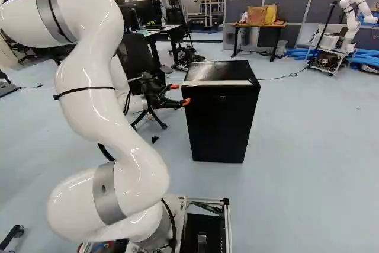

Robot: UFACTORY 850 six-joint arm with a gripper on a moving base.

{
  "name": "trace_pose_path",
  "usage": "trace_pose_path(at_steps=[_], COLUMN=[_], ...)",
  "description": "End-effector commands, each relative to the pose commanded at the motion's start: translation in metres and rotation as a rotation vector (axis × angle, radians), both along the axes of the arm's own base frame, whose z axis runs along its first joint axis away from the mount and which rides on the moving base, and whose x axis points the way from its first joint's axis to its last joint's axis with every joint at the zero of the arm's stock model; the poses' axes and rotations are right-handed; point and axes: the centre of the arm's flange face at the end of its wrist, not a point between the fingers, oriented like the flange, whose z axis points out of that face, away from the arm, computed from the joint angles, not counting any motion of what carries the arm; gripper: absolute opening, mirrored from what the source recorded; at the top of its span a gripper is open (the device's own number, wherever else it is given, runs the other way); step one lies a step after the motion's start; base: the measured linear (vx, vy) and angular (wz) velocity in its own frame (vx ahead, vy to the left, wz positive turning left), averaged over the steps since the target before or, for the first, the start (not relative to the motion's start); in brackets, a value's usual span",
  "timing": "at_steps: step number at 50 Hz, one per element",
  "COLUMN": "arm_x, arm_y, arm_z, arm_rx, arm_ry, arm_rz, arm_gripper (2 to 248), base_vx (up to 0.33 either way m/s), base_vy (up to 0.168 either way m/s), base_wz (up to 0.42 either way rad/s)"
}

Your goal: Grab a drink from the fridge

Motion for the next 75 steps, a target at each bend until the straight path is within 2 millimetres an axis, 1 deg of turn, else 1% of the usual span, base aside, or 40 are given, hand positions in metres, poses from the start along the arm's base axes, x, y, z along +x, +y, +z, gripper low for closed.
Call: trace_pose_path(at_steps=[27,75], arm_x=[0.007,0.013], arm_y=[-0.007,-0.022], arm_z=[-0.001,-0.001], arm_rx=[0.012,0.013], arm_ry=[0.001,-0.002], arm_rz=[-0.019,-0.051], arm_gripper=[247,247], base_vx=[0.0,0.0], base_vy=[0.0,0.0], base_wz=[0.0,0.0])
